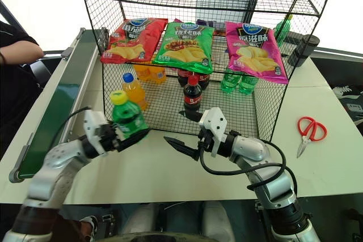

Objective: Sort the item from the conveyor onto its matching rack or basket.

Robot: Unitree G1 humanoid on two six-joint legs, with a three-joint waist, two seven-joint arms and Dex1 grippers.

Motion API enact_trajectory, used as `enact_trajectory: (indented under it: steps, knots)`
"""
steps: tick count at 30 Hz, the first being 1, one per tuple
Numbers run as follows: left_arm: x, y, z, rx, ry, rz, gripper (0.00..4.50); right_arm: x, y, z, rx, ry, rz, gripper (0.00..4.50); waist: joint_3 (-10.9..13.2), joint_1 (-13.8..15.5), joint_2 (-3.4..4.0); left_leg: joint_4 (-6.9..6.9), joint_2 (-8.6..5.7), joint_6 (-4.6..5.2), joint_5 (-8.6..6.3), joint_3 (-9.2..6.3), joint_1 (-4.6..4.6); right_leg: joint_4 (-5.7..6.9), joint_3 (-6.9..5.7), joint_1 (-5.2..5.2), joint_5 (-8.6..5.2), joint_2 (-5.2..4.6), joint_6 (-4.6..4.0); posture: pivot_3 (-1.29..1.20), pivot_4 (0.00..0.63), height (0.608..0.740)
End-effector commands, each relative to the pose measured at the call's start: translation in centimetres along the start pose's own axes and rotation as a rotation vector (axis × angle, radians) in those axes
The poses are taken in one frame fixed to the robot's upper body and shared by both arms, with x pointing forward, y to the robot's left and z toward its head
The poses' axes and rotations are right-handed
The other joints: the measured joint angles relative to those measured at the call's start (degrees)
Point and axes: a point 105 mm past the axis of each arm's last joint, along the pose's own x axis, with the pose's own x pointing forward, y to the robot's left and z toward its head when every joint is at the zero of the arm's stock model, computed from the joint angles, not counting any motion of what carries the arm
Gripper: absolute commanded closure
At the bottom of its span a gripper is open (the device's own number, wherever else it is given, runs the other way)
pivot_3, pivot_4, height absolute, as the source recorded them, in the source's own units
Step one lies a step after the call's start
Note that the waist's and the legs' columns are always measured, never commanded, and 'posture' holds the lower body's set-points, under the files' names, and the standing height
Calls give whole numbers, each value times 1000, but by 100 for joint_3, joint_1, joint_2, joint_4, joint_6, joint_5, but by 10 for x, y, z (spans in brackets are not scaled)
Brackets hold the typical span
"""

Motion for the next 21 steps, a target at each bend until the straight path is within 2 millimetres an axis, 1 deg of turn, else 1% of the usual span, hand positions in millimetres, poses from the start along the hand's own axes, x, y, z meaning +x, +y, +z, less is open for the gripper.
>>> enact_trajectory:
  steps: [1, 3, 4, 8, 12, 17, 18, 19, 20, 21]
  knots:
    - [25, -14, 7, 56, -46, -161, 1675, 2, 8, 14, -20, -42, 25, 0, 0, 18, 1, 1, -1, 3, -1, 0, 0, 1, 0, 0, 1, 4, 3, 0, 150, 740]
    - [35, -22, 5, 66, -45, -234, 1675, 1, 8, 14, -15, -40, 16, 0, 0, 19, 0, 1, 0, 5, -2, 1, 0, 0, 0, -1, 1, 13, 5, 0, 150, 740]
    - [39, -25, 4, 71, -45, -268, 1675, 0, 7, 14, -13, -41, 4, 0, 0, 27, 0, 3, 3, 5, -2, 0, 1, -1, 1, 0, 2, 35, 6, 0, 150, 740]
    - [46, -35, 1, 96, -38, -367, 1675, -2, 6, 12, -4, -44, -32, 0, 0, 41, 0, 11, 10, 6, -3, -2, 0, -1, 2, 1, 1, 67, 6, 0, 150, 740]
    - [52, -37, 1, 122, -42, -408, 1675, -2, 8, 9, 17, -44, -45, 0, 0, 45, 0, 15, 25, 7, -2, -8, 3, 9, 3, 2, 1, 88, 6, 0, 150, 740]
    - [59, -37, 4, 137, -56, -420, 1675, -3, 9, 6, 50, -52, -47, 0, 0, 42, 0, 19, 29, 7, -2, -11, 4, 13, 3, 2, 1, 95, 5, 0, 150, 740]
    - [60, -37, 4, 139, -56, -421, 1675, -3, 10, 5, 58, -51, -44, 546, 0, 47, 0, 19, 29, 7, -2, -11, 4, 13, 3, 2, 1, 95, 5, 0, 150, 740]
    - [60, -38, 4, 139, -55, -424, 1675, -4, 10, 5, 64, -52, -41, 809, 0, 48, 0, 19, 30, 7, -2, -11, 4, 13, 3, 2, 1, 95, 5, 0, 150, 740]
    - [60, -38, 4, 138, -52, -428, 1675, -4, 11, 4, 67, -52, -39, 1274, 0, 48, 0, 19, 30, 7, -2, -11, 4, 12, 3, 2, 1, 95, 5, 0, 150, 740]
    - [60, -38, 3, 134, -50, -431, 1675, -4, 10, 4, 66, -53, -39, 1493, 0, 47, 0, 19, 30, 7, -2, -11, 4, 12, 3, 2, 1, 96, 5, 0, 150, 740]
